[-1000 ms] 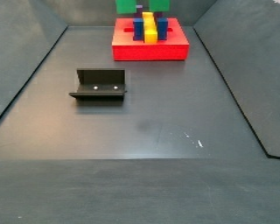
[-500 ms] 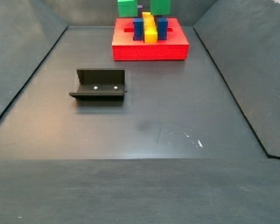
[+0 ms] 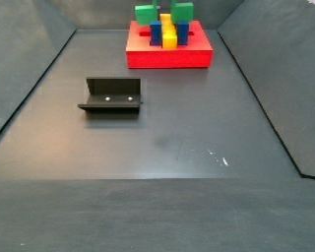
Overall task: Pick up the green object. Move up. Move to above the board. Insert the green object.
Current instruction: Insert the green object.
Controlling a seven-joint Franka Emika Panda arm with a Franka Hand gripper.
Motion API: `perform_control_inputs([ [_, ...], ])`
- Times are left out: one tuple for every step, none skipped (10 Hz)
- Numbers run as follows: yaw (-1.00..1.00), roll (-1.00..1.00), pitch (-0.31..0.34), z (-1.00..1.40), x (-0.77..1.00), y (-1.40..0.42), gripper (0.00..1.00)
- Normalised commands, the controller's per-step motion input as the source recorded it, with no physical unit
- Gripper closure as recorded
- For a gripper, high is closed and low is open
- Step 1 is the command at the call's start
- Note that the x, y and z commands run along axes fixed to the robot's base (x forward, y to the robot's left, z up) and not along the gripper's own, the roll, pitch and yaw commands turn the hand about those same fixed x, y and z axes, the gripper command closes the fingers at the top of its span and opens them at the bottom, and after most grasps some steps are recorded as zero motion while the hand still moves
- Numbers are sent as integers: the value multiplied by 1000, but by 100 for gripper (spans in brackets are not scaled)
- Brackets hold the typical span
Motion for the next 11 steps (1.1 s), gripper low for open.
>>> perform_control_inputs([
  [0,0,-70,-234,54,0,100],
  [3,0,-47,-289,131,3,100],
  [0,36,-37,-231,0,69,100],
  [0,36,-39,-189,0,100,100],
  [0,116,-39,-163,-214,183,100],
  [0,156,-33,-97,-274,29,100],
  [0,80,-31,-60,-186,0,100],
  [0,57,-23,-46,-246,0,100],
  [0,0,-11,0,0,0,100],
  [0,0,0,-26,0,0,100],
  [0,60,-46,-329,31,-29,100],
])
